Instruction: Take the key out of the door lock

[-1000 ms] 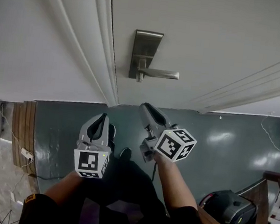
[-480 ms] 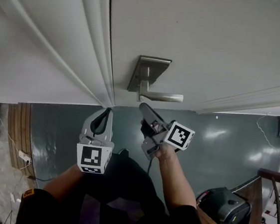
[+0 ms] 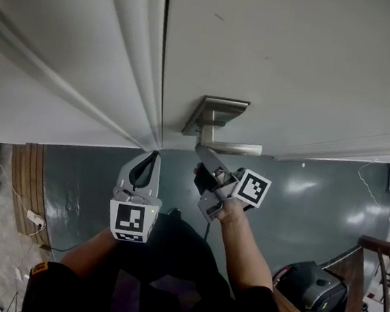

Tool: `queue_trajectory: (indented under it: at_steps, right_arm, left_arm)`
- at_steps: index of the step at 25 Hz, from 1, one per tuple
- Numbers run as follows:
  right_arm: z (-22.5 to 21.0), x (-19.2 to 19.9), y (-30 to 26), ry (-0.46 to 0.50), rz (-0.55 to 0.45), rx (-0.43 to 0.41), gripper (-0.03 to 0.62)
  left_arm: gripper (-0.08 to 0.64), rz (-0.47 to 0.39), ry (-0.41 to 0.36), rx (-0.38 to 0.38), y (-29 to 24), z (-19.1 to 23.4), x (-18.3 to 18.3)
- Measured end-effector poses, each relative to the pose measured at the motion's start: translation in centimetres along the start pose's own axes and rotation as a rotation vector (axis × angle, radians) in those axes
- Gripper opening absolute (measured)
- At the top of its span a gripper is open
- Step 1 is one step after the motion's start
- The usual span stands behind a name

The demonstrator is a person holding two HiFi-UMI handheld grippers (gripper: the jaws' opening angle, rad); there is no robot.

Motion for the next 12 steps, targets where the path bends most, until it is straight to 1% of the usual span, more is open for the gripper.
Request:
queue_trajectory:
  at_steps: [4,6,12]
  right_arm:
    - [-0.2,0.0,-0.2,-0.062,-0.016,-0.010,0.048]
    - [-0.3,0.1,-0.2,-0.093,-0.021,-0.027,0.023]
    - [-0.6,0.3,-0.1,-0.164,-0.039,-0.052,0.017]
  left_arm:
    - [0.018,0.001,0.002,-0.005,0.4,0.3,-0.1]
    - [0.018,0.002,0.003,-0.008,0.6,0.4,0.0]
    - [0.018,0.002,0.007,-0.023,1.2,0.6,0.3]
Point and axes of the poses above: the fingertips, and each gripper's own axes: y backward along the fingers, z to its left, x out of its underside, the point moved 7 cm from there along y, backward along the fingers, and after that the axes turned 11 degrees about x, right-handed, at the moved point
